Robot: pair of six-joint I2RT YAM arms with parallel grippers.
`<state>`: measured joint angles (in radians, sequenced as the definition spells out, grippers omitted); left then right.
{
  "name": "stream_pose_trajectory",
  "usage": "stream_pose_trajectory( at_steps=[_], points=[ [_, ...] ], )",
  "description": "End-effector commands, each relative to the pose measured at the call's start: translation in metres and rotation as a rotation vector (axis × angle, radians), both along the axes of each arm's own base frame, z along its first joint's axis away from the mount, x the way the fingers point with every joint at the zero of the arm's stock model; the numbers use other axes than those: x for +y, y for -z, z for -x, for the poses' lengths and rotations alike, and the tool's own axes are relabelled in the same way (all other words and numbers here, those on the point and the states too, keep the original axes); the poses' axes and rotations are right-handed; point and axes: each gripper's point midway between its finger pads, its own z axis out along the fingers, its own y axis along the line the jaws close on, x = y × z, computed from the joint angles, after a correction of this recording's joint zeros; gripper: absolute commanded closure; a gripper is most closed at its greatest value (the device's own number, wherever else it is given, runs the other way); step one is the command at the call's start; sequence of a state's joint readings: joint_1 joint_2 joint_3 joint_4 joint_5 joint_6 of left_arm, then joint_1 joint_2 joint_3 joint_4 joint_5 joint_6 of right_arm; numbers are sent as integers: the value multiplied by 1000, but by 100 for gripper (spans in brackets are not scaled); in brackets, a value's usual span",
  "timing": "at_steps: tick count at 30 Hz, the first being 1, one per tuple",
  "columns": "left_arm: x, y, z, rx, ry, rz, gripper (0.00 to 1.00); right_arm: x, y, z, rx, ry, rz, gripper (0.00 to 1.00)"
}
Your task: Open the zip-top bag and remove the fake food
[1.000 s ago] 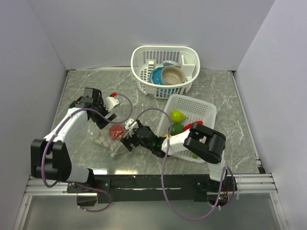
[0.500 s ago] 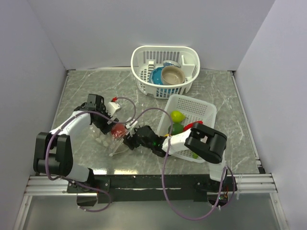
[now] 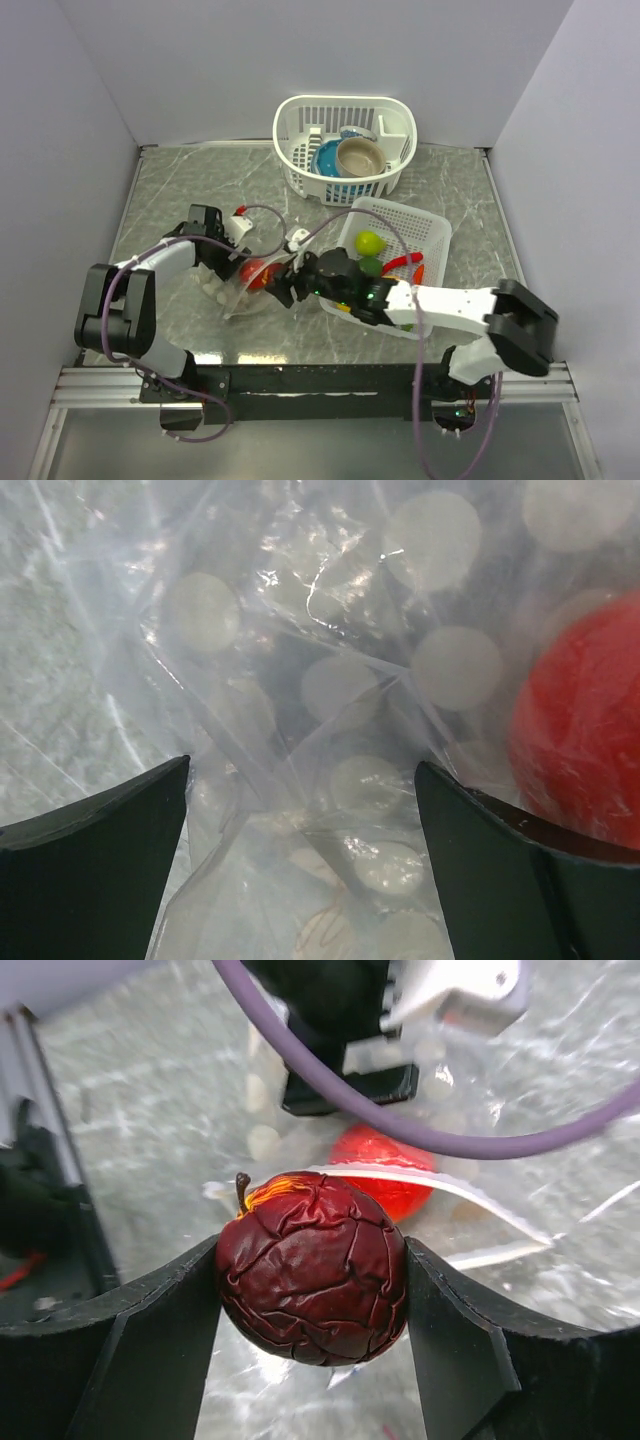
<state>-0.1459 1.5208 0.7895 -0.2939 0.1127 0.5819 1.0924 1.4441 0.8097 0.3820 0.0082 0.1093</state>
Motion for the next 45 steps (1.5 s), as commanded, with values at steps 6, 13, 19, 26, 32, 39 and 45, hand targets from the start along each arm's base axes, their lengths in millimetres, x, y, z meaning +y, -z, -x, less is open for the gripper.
stream_pose_trajectory(
  at_steps=[6,13,19,26,32,39,45],
  points=[
    [10,14,18,63,-30,-46,1,-166,-5,-44,-13,768,-24,83],
    [-13,-40,11,22,-27,96,1,-240,12,-59,-1,1170,5,46],
    [-31,-90,4,-14,-10,192,1,-218,-5,-64,-27,1053,23,0],
    [-34,-79,-6,-28,-38,217,1,-159,-56,-60,-103,781,-50,0],
    [-34,-50,-23,-23,-73,219,1,-52,-40,-26,-92,371,-52,0],
    [-38,-41,-24,-9,-74,237,1,7,25,-14,-61,219,88,10],
    [-38,-34,-16,3,-65,237,1,22,59,-28,-67,206,169,13]
  ],
)
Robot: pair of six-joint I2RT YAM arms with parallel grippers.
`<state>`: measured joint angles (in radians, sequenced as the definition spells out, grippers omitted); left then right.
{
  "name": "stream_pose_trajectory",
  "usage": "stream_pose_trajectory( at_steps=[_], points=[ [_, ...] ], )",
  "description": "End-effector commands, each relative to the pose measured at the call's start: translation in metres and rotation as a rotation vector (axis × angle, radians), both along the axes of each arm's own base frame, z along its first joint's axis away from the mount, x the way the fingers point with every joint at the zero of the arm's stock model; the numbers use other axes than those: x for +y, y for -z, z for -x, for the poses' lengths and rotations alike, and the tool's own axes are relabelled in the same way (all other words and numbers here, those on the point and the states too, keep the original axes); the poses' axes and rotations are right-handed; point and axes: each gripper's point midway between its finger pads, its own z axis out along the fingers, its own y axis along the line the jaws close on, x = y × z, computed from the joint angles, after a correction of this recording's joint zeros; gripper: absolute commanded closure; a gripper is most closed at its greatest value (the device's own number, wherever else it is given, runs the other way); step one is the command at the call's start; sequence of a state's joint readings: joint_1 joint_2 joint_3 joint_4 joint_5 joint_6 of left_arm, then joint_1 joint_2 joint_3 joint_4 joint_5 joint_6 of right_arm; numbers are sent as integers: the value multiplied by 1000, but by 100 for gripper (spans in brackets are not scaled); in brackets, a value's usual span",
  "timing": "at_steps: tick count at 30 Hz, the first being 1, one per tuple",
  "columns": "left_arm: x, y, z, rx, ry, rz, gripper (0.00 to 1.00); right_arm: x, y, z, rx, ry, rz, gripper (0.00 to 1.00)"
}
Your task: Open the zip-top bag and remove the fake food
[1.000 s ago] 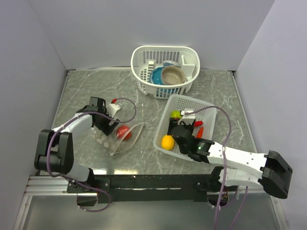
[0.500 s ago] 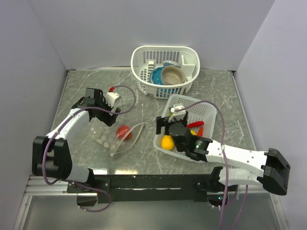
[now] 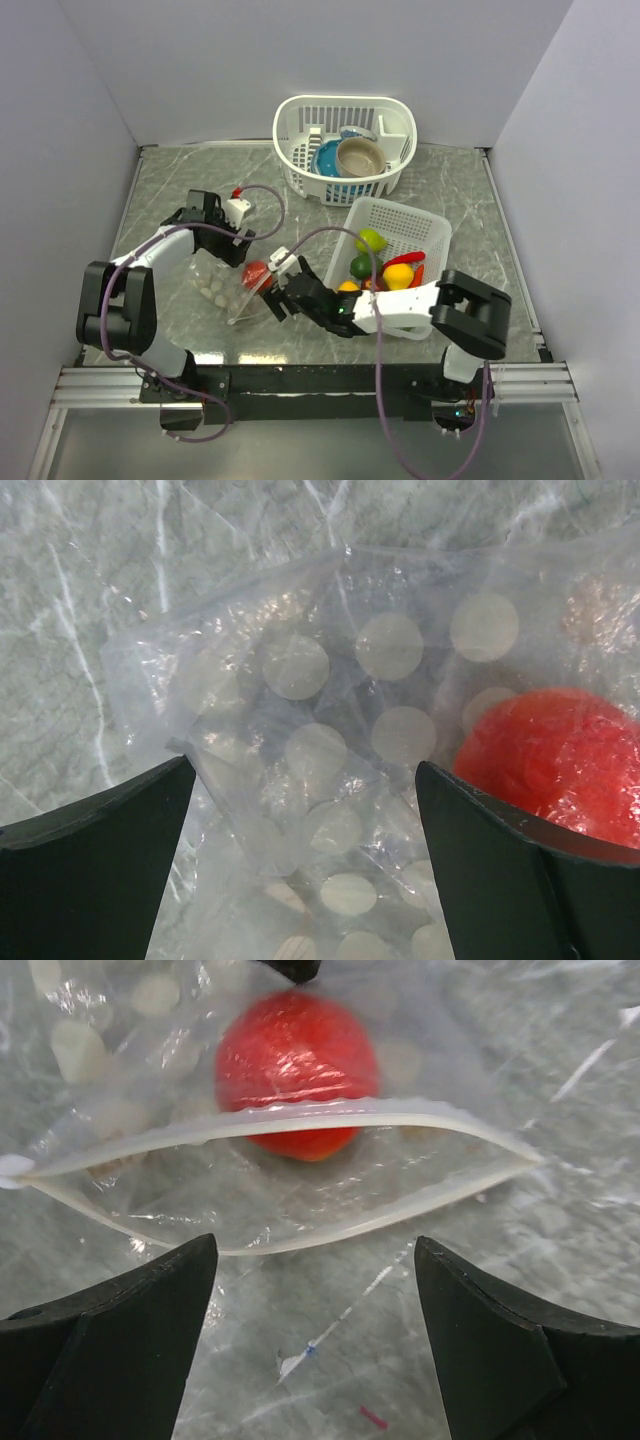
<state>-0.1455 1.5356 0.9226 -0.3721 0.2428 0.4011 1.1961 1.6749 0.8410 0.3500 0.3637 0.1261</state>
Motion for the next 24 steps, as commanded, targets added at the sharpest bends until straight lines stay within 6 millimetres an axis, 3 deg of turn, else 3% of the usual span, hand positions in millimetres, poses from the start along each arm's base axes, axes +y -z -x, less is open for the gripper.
stream_pose_trajectory(
  at_steps=[1,5,9,17,24],
  points=[
    [-6,-1,1,-19,17,34,1,30,-21,-19,-52,-36,-62,13],
    [-7,0,5,-8,28,36,1,41,-17,-31,-47,-54,-68,13],
    [-8,1,11,4,40,40,1,51,-12,-37,-51,-79,-75,0],
    [-19,-1,18,42,77,75,1,70,12,-43,-21,-97,-39,0],
    [-31,1,29,74,116,91,1,81,13,-44,-3,-104,-64,0]
  ],
)
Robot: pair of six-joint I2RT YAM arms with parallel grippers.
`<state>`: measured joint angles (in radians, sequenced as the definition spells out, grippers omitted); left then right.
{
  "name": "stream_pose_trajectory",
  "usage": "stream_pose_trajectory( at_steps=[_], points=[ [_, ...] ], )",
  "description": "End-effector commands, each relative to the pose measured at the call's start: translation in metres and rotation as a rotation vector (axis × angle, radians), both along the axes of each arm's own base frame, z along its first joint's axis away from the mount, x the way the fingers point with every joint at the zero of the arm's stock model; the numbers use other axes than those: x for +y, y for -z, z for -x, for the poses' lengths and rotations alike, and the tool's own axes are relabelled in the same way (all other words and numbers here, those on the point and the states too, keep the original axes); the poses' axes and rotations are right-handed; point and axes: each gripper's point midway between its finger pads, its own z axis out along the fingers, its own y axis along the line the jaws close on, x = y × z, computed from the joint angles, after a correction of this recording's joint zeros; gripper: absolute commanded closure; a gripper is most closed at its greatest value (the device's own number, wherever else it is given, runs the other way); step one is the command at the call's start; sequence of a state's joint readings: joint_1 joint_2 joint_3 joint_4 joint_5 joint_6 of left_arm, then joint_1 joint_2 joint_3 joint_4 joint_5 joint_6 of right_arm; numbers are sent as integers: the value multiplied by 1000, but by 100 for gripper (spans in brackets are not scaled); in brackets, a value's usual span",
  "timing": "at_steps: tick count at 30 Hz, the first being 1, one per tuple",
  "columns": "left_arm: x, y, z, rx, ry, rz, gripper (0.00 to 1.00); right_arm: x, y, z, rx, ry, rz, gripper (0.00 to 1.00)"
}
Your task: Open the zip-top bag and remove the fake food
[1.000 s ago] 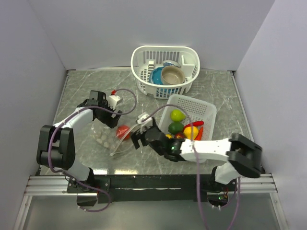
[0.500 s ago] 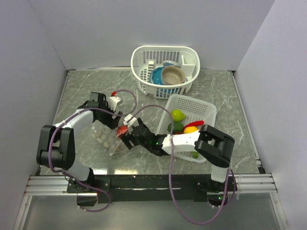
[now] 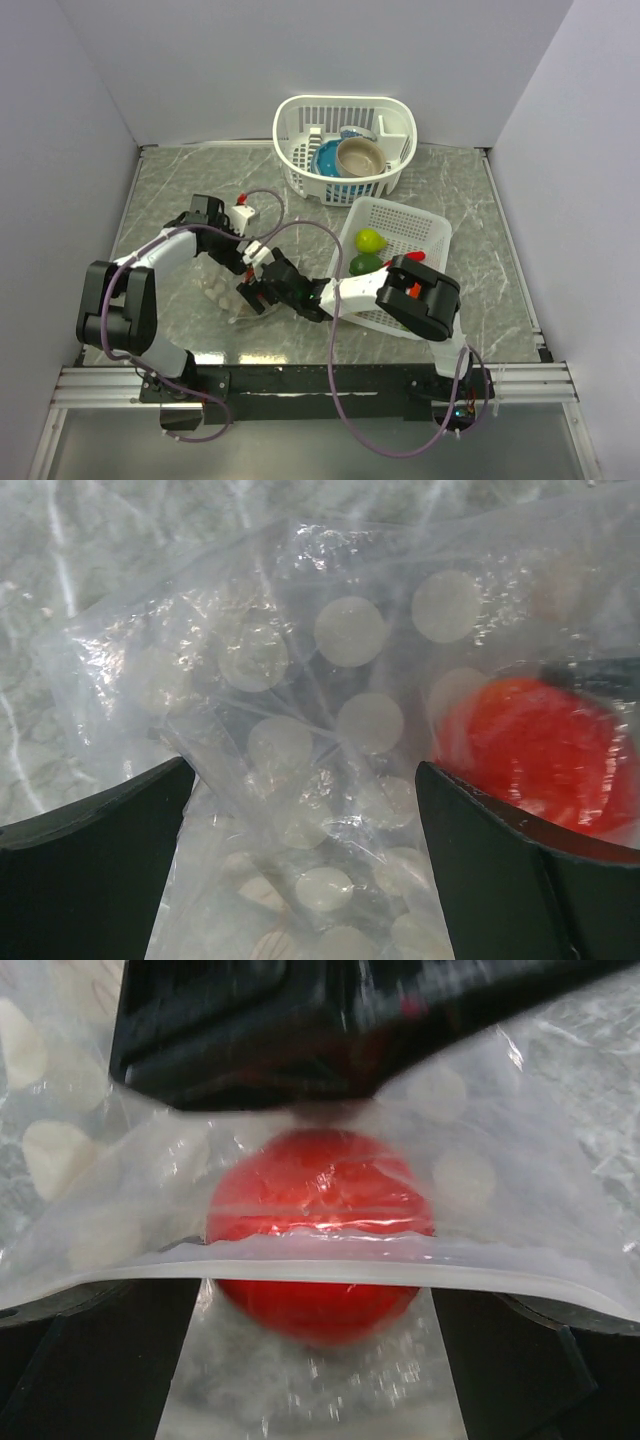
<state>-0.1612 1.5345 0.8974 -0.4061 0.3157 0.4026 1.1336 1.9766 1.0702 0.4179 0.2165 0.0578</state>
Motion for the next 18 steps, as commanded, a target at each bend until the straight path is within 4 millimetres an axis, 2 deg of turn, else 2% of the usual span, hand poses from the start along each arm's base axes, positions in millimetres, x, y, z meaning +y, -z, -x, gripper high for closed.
stream_pose_trajectory(
  at_steps=[1,2,4,5,6,7,8,9,11,12,14,15,17,18],
  points=[
    [-16,-9,9,3,62,40,1,23,-25,-10,-21,-8,-83,0],
    [-15,-9,10,2,61,37,1,23,-24,-12,-15,-8,-82,4],
    [-10,-8,9,-9,50,16,1,25,-24,-10,17,-21,-91,19],
    [-8,-9,8,-18,43,6,1,21,-21,-11,34,-9,-77,36],
    [-2,-8,6,-34,24,-14,1,20,-29,-11,38,-7,-88,46],
    [2,-9,3,-49,18,-26,1,17,-30,-7,53,-11,-87,54],
    [5,-9,1,-53,8,-35,1,12,-31,-4,64,-11,-75,67],
    [11,-11,-4,-64,-12,-48,1,9,-47,-1,58,-14,-100,72],
    [17,-8,-9,-62,-30,-64,1,-6,-47,8,83,-12,-79,84],
    [21,-7,-13,-70,-46,-74,1,-11,-67,11,70,-14,-106,84],
    [28,0,-18,-63,-66,-99,1,-28,-70,17,77,6,-96,81],
    [30,3,-18,-57,-73,-104,1,-33,-92,22,60,5,-136,81],
    [31,7,-21,-51,-90,-98,1,-51,-97,25,60,35,-129,81],
    [32,5,-23,-52,-102,-85,1,-58,-118,27,39,43,-166,81]
  ],
)
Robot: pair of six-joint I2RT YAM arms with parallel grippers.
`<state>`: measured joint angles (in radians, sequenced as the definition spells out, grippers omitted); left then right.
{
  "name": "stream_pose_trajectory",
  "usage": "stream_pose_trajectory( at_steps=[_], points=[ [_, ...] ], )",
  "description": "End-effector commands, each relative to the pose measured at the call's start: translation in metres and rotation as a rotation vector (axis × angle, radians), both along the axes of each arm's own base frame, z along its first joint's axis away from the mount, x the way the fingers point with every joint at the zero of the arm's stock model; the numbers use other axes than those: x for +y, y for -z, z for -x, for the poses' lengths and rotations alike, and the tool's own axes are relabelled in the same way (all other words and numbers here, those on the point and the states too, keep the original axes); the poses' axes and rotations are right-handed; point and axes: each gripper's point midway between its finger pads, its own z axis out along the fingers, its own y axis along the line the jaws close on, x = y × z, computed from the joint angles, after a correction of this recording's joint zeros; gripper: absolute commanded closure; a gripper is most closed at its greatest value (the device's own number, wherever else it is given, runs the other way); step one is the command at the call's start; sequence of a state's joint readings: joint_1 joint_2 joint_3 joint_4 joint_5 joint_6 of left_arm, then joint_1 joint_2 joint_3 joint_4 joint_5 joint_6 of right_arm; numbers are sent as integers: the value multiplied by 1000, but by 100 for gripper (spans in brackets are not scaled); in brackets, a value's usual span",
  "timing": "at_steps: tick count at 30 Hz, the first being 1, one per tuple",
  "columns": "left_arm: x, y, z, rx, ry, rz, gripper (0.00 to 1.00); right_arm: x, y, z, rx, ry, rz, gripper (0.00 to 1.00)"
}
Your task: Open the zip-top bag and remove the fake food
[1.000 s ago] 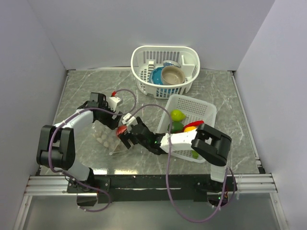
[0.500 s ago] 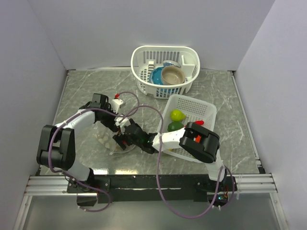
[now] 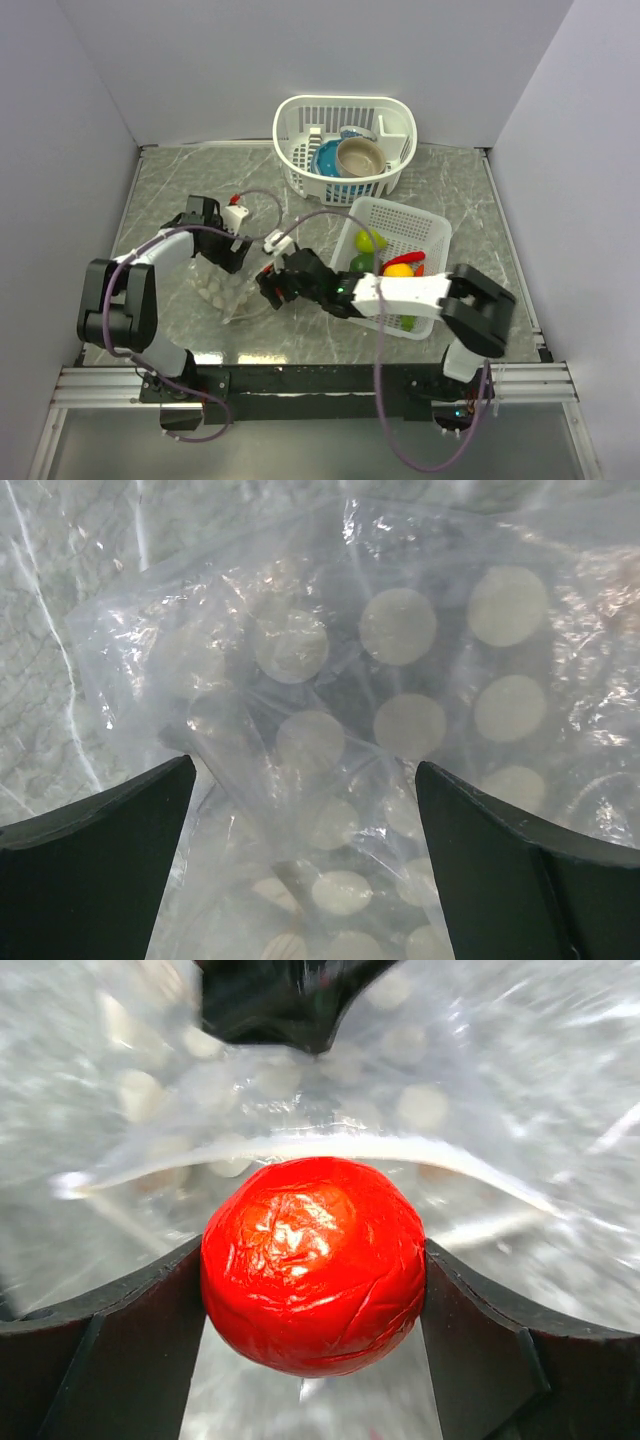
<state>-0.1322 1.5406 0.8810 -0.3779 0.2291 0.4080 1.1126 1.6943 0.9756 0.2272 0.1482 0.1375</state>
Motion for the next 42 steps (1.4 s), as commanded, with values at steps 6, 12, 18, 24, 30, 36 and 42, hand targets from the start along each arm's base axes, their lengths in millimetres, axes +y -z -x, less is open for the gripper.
stream_pose_trajectory(
  at_steps=[6,12,18,24,30,36,42],
  points=[
    [-16,-77,-27,-158,-57,120,1,-101,-107,-1,-128,298,-173,88],
    [-60,-178,-20,-301,7,297,1,-196,-101,-15,-141,626,-171,82],
    [-71,-198,2,-283,56,309,1,-223,-82,-10,-88,711,-167,0],
    [-68,-207,37,-339,65,358,1,-224,-86,-7,-48,732,-181,0],
    [-74,-208,45,-307,32,423,1,-232,-107,-12,-40,820,-147,0],
    [-78,-204,43,-231,29,432,1,-232,-132,-7,-47,780,-203,0],
    [-88,-195,56,-158,126,467,1,-241,-147,-4,-79,773,-251,0]
  ],
)
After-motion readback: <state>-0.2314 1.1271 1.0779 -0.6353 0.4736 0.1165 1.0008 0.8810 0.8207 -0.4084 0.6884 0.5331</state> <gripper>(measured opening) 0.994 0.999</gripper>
